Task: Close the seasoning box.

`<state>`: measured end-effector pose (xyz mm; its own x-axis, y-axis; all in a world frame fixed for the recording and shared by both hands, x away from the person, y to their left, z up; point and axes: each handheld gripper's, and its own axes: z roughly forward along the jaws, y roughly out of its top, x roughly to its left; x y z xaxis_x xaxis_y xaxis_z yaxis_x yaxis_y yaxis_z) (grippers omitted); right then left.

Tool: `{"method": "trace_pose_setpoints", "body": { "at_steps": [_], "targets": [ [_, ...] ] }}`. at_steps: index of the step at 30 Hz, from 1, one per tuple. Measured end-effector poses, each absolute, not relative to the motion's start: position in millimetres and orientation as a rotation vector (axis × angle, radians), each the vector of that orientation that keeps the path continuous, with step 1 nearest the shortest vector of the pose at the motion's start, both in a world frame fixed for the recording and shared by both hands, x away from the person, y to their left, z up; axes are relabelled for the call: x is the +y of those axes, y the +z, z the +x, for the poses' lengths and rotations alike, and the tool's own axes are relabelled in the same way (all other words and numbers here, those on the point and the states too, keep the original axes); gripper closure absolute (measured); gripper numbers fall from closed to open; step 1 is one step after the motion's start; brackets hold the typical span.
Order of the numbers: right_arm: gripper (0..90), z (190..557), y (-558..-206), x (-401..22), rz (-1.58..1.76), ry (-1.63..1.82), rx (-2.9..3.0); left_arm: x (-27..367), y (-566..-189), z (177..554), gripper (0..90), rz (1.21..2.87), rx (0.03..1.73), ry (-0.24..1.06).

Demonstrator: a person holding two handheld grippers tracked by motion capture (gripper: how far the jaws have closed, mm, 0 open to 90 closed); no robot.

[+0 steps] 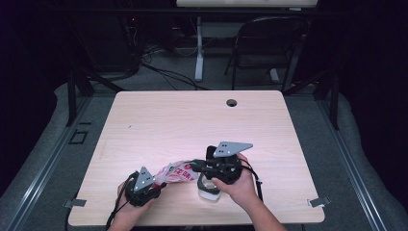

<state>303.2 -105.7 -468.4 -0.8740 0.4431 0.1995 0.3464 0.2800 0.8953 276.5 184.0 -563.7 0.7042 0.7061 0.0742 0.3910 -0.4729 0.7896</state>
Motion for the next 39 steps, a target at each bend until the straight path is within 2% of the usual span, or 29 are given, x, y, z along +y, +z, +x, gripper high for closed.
{"method": "trace_pose_setpoints", "body": {
  "at_steps": [11, 25, 39],
  "targets": [
    [89.1, 304, -472, -107, 0.766, 1.663, 2.456, 183, -563, 277, 68.0, 2.133, 0.847, 0.55],
    [90.0, 302, -475, -114, 0.78, 1.664, 2.443, 177, -557, 276, 68.1, 2.146, 0.823, 0.676],
    [90.0, 294, -477, -126, 0.808, 1.651, 2.411, 167, -551, 277, 68.1, 2.167, 0.771, 0.741]
  ]
}}
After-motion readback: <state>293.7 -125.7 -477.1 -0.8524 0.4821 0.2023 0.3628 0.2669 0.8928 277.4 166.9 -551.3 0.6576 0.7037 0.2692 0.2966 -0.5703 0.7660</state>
